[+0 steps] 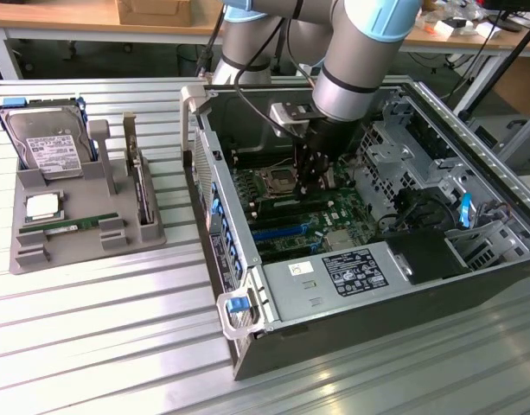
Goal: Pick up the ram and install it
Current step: 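Insert the ram into the slot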
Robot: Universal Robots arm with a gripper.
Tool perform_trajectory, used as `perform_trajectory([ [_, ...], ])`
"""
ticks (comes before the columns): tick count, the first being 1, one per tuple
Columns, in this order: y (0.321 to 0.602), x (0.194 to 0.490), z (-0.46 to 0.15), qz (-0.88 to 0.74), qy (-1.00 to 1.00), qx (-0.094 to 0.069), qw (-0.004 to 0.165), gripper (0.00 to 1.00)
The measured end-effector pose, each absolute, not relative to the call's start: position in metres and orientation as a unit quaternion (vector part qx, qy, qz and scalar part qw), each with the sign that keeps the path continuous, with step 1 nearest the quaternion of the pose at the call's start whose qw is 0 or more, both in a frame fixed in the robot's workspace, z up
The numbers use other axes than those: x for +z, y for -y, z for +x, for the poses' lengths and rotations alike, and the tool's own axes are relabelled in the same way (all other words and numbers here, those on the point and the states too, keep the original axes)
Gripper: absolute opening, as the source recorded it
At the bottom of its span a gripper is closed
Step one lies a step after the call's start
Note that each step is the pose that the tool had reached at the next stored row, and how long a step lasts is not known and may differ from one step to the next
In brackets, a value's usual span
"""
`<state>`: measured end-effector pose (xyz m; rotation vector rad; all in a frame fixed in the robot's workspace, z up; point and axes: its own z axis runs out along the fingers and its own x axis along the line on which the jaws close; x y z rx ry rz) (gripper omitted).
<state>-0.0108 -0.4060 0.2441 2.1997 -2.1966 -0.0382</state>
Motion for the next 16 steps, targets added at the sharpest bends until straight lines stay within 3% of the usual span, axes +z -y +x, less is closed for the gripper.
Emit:
perform_trajectory([
  [16, 0.4086, 0.2399, -0.0108, 0.707, 0.706, -0.010, 0.019, 0.12],
])
